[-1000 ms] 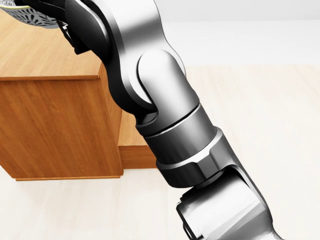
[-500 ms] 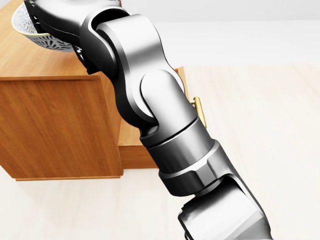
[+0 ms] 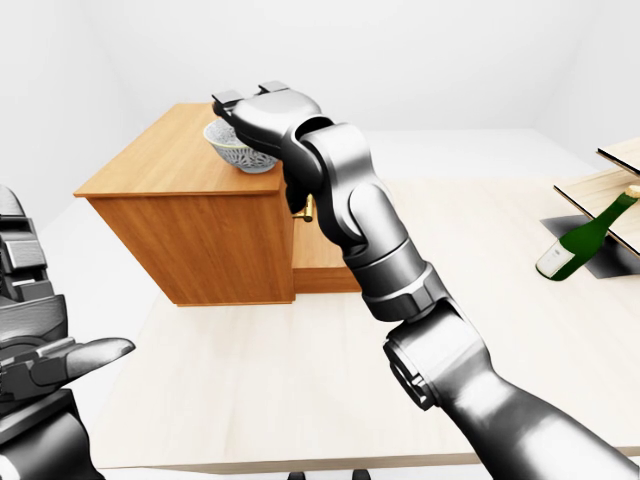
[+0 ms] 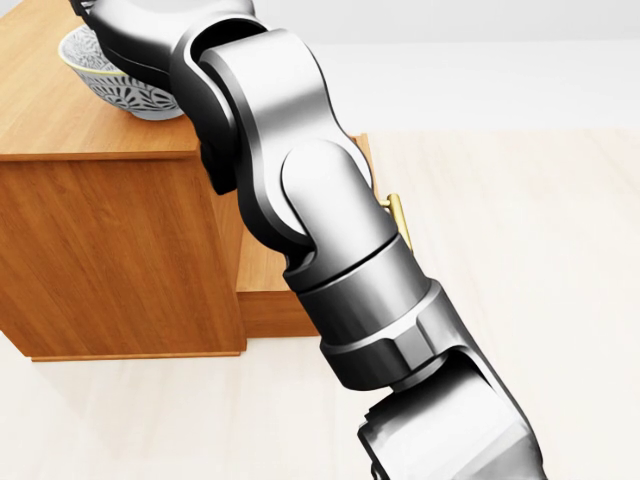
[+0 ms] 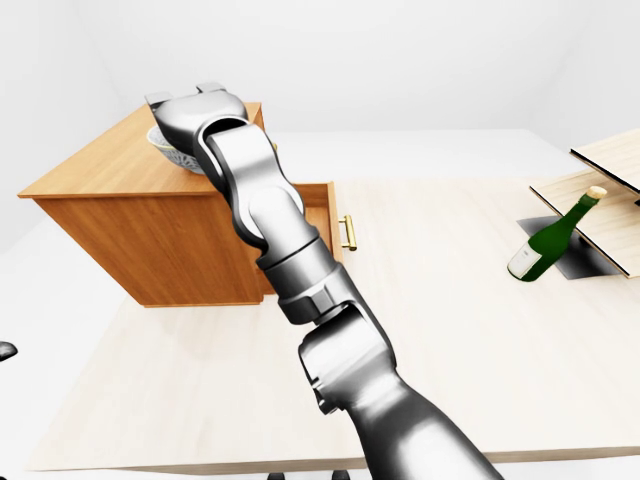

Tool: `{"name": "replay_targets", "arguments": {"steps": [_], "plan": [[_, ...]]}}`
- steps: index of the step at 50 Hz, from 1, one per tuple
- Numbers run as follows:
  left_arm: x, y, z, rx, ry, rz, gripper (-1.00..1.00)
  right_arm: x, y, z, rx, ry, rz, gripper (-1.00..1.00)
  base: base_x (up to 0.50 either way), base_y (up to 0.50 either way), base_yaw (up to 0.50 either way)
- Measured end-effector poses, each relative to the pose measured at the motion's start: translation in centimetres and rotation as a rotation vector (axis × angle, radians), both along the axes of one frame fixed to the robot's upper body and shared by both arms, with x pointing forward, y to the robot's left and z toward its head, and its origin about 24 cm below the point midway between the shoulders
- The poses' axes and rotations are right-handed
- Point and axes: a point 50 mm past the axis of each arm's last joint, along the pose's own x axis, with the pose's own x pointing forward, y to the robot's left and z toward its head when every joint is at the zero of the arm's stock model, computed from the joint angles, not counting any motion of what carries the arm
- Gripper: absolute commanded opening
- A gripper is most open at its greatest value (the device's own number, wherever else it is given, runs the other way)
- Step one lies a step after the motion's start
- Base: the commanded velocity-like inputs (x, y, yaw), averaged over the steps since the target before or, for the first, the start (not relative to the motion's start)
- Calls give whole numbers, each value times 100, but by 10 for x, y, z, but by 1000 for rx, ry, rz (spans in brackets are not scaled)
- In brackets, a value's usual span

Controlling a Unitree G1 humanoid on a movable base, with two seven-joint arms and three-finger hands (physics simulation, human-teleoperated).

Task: Put the bowl on top of the cabinet.

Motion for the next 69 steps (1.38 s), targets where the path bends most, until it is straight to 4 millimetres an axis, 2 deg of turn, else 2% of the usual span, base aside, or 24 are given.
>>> {"name": "replay_targets", "arguments": {"steps": [8,15,32,41,53,60,69], "plan": [[0,-2,-1,6,4,-3,100,1,-1,-1,-11,-5,-16,100,0,0,0],[0,-2,-1,9,4,-3,100,2,-4,6,-10,-21,-27,100,0,0,0],[-1,-2,-1,10,2,-2,100,-7,-21,58,25,-178,-63,100,0,0,0],[-1,-2,-1,10,1,-3,100,-20,-45,84,68,-307,-113,100,0,0,0],[-2,-3,0,11,0,-4,100,-40,-90,94,112,-487,-249,100,0,0,0],[-2,-3,0,12,-1,-4,100,-55,-110,93,127,-585,-325,100,0,0,0],[-3,-4,0,14,-2,-4,100,-70,-135,77,147,-646,-416,100,0,0,0]]}}
